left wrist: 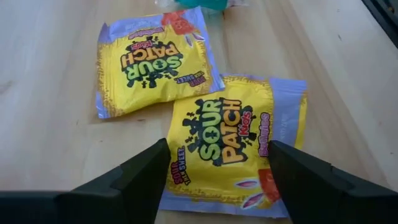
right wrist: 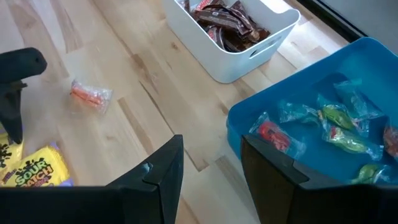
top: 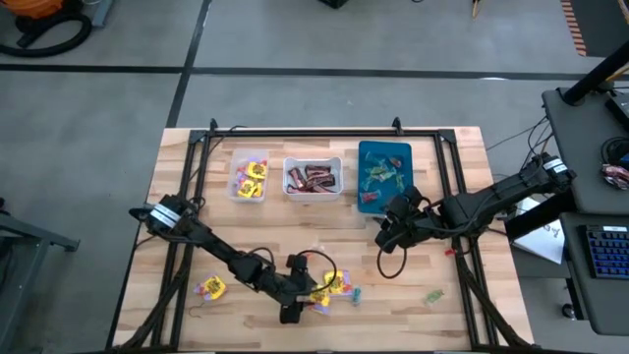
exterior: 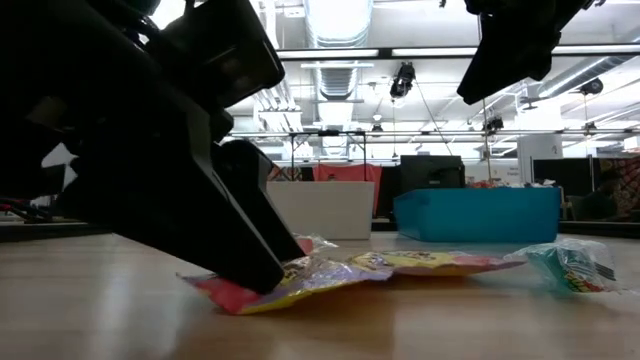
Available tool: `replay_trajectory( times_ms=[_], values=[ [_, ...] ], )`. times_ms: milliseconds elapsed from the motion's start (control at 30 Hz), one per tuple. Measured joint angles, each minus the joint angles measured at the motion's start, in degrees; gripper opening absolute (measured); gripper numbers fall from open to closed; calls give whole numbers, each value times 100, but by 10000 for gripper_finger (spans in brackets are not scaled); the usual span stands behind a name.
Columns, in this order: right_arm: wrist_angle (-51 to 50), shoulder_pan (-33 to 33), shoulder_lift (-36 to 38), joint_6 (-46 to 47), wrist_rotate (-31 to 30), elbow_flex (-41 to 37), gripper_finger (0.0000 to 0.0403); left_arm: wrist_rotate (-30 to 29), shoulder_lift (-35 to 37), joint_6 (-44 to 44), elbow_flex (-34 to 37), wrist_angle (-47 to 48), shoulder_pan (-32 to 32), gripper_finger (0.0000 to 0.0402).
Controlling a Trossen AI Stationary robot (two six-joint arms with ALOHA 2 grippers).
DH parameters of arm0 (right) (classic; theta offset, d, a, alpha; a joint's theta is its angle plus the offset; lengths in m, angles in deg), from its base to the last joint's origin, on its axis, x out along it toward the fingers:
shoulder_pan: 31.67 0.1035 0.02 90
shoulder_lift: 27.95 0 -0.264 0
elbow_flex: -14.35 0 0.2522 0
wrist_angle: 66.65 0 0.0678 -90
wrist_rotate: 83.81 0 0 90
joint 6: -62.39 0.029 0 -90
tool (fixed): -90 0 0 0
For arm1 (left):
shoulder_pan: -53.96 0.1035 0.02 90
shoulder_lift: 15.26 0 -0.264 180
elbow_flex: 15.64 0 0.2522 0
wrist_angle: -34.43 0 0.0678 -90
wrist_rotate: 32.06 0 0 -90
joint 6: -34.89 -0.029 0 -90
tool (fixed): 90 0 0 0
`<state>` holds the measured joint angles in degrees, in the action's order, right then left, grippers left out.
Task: Sort candy
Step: Put the yellow candy into the transparent bin
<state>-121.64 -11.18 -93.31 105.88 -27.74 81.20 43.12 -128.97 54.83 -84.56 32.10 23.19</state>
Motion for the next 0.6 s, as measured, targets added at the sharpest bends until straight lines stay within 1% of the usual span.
replay_trajectory(
  times_ms=[67,167,433,500,600],
  values=[
    [1,0,0,0,3,0,150,-6,-2,37,2,6,1,243],
    [1,0,0,0,2,0,150,-8,-4,57,4,19,2,209],
    [1,0,0,0,-7,0,150,77,53,51,7,69,2,95],
    [4,0,0,0,-7,0,150,79,81,49,9,106,2,75],
    [4,0,0,2,-9,0,150,85,123,24,12,125,2,54]
  ],
)
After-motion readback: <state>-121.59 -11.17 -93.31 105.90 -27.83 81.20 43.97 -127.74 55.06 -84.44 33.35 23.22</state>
